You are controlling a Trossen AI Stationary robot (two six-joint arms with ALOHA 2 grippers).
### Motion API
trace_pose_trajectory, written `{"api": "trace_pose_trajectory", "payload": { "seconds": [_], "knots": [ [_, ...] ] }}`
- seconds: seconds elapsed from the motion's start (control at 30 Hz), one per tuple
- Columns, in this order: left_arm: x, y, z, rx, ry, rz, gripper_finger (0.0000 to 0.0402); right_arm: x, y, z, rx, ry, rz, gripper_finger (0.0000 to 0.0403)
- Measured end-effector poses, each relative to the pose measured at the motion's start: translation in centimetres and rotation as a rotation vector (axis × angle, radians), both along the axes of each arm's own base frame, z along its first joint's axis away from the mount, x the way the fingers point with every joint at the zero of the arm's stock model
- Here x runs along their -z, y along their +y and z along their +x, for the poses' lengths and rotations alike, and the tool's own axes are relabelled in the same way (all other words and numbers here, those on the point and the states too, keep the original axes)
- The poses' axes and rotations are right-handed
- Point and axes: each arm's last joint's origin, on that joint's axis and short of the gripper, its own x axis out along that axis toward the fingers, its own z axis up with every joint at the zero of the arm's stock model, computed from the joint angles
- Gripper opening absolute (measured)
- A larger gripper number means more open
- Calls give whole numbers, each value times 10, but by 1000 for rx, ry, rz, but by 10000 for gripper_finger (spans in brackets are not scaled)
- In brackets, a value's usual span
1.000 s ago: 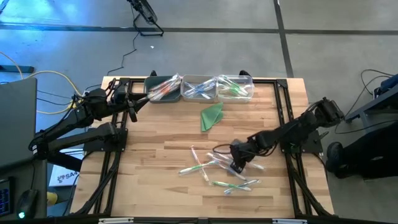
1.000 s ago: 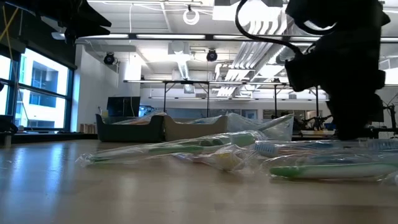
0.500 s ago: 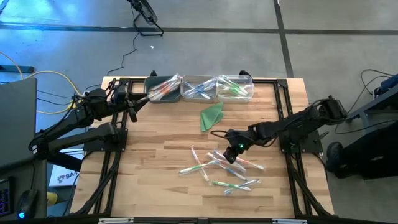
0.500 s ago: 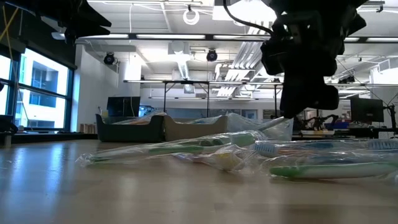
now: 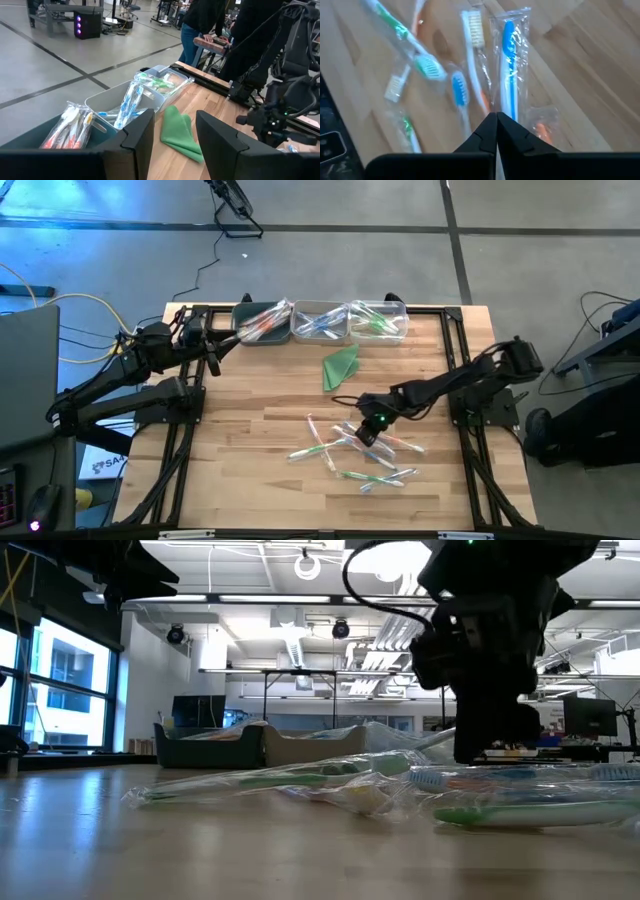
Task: Pick & Place Toothbrushes
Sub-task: Put the blue toothbrush into the gray bin
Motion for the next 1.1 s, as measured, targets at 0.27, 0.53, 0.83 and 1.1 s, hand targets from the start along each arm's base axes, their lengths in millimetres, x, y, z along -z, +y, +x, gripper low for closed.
{"api": "trace_pose_trajectory", "payload": {
  "seconds": [0.27, 0.53, 0.83, 1.1],
  "knots": [
    [0, 0, 0, 0, 0, 0, 143, 16, 2, 2, -25, 56, 26, 2],
    [0, 0, 0, 0, 0, 0, 143, 17, -9, 5, 75, 42, -94, 2],
    [0, 0, 0, 0, 0, 0, 143, 15, -27, 6, 120, 38, -114, 2],
    [0, 0, 0, 0, 0, 0, 143, -36, -29, 7, 107, -71, -173, 2]
  ]
}}
